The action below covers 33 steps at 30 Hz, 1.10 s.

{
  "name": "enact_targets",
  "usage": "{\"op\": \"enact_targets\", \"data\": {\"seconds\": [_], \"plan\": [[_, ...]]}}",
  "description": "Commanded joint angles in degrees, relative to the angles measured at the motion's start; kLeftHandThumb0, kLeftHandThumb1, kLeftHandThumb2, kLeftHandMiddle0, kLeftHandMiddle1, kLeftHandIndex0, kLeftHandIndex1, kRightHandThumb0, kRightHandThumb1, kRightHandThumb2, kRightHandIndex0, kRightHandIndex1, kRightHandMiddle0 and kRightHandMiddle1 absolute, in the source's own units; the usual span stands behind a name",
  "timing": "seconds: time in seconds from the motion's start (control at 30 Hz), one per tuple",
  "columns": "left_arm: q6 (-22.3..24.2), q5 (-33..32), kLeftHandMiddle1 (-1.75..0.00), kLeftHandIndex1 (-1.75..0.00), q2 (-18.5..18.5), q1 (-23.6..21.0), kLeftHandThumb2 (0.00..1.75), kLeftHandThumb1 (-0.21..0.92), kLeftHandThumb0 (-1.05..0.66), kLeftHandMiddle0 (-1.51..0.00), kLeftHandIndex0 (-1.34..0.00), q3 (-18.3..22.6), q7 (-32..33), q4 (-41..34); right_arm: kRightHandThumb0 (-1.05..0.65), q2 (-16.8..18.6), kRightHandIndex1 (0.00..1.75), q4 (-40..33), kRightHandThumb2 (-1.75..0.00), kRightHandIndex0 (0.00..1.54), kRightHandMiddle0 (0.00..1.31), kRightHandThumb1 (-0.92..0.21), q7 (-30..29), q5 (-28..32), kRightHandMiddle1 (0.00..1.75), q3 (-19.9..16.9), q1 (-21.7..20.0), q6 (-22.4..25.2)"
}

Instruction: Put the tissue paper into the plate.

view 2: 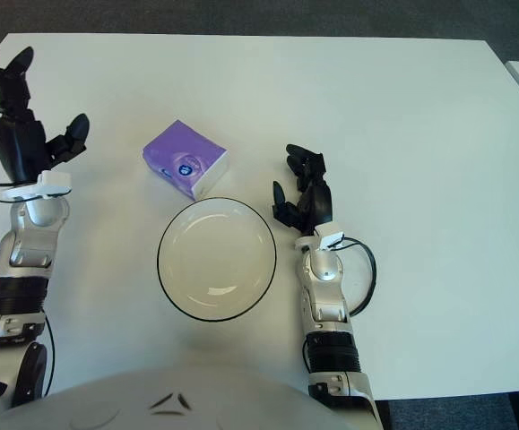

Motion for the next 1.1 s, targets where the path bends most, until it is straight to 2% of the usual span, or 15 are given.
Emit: {"op": "enact_targets", "data": {"seconds": [0.0, 0.1, 0.17, 0.2, 0.3, 0.5, 0.83, 1.07], "plan": [[-1.0, 1.7, 0.0, -0.66, 2.4, -3.2, 0.6, 0.92, -0.61, -0.39, 0.0, -2.1, -1.2, 1.5, -0.43, 0.2, 0.68, 3.2, -0.74, 0.36, 0.0, -0.72, 0.2, 0.7, 0.95, -0.2, 1.8, 2.0], [-4.4, 3.7, 0.0, -0.58, 4.6, -5.4, 0.59, 0.92, -0.6, -0.37, 0.0, -4.5, -1.0, 3.5, -0.43, 0.3, 0.69, 3.7, -0.74, 0.37, 0.0, -0.72, 0.0, 0.6, 0.97, -0.2, 1.5, 1.7], [-10.6, 10.3, 0.0, -0.61, 9.1, -8.0, 0.61, 0.88, -0.54, -0.33, 0.0, -7.9, 4.8, 7.8, -0.43, 0.4, 0.69, 4.2, -0.74, 0.37, 0.0, -0.72, -0.2, 0.3, 0.98, -0.1, 1.2, 1.3], [-13.1, 13.6, 0.0, -0.63, 12.3, -10.7, 0.63, 0.85, -0.5, -0.32, 0.0, -9.9, 7.4, 12.6, -0.42, 0.4, 0.7, 4.4, -0.75, 0.38, 0.0, -0.72, -0.4, 0.3, 0.99, -0.1, 1.1, 1.2], [-15.4, 18.7, 0.0, -0.66, 16.6, -15.5, 0.65, 0.84, -0.48, -0.28, 0.0, -13.8, 9.6, 20.5, -0.42, 0.5, 0.71, 5.0, -0.75, 0.38, 0.0, -0.73, -0.5, 0.2, 1.01, -0.1, 0.7, 0.8], [-14.4, 21.3, 0.0, -0.63, 18.4, -17.8, 0.61, 0.91, -0.51, -0.27, 0.0, -18.0, 5.0, 21.2, -0.41, 0.8, 0.72, 6.0, -0.76, 0.38, 0.0, -0.72, -0.5, 0.4, 1.03, -0.1, 0.2, 0.4], [-16.4, 27.7, 0.0, -0.61, 21.3, -24.0, 0.57, 0.92, -0.58, -0.25, 0.0, -26.6, 6.1, 27.1, -0.41, 1.4, 0.73, 8.1, -0.78, 0.38, 0.02, -0.7, -1.4, 0.2, 1.06, -0.1, -1.1, -0.3], [-17.9, 29.5, -0.01, -0.65, 22.0, -27.6, 0.53, 0.92, -0.61, -0.26, 0.0, -30.6, 5.9, 30.9, -0.42, 1.7, 0.73, 9.0, -0.77, 0.38, 0.04, -0.69, -2.1, 0.0, 1.06, -0.2, -1.6, -0.9]]}}
